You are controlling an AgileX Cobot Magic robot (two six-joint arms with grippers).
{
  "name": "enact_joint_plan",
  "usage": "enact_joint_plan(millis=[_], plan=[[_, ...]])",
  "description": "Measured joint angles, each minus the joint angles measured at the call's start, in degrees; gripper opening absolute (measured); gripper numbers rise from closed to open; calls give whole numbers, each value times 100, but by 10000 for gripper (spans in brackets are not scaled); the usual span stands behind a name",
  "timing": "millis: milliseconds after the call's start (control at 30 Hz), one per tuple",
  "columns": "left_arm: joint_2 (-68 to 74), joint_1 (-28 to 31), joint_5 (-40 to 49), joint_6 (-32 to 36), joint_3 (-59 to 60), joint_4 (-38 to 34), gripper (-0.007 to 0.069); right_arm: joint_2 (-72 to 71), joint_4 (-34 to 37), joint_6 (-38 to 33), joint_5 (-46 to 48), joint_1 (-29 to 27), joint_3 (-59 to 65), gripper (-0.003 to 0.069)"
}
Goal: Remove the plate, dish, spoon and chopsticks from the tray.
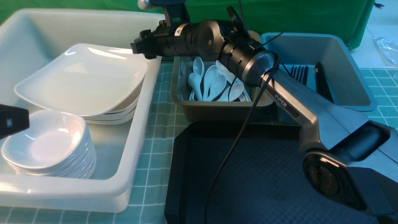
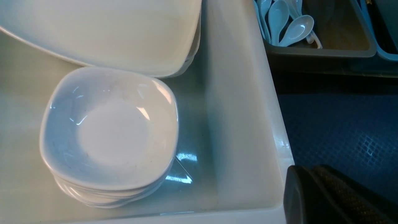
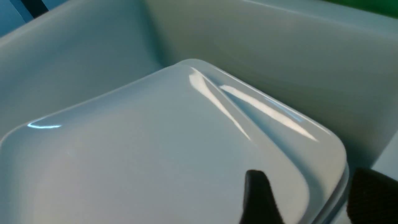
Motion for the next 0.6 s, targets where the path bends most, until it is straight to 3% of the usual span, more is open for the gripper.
enact_joint_plan(millis=[133, 200, 300, 400, 500, 600], plan=[[0, 0, 23, 0, 0, 0, 8, -239, -299, 101, 252, 0, 0, 449], [0, 0, 29, 0, 0, 0, 8, -429, -628, 191, 636, 0, 0, 407], [0, 0, 41, -28, 0, 0, 8, -760, -1001, 178, 1511, 0, 0, 284], [66, 0, 123, -163, 0, 0, 8, -1322, -1489, 71, 2517, 0, 0, 94], [290, 0, 244, -249, 0, 0, 8, -1869, -2015, 16, 3389, 0, 0, 33], [628, 0, 292, -302, -56, 5, 8, -2381, -2594, 6, 4167, 0, 0, 26]])
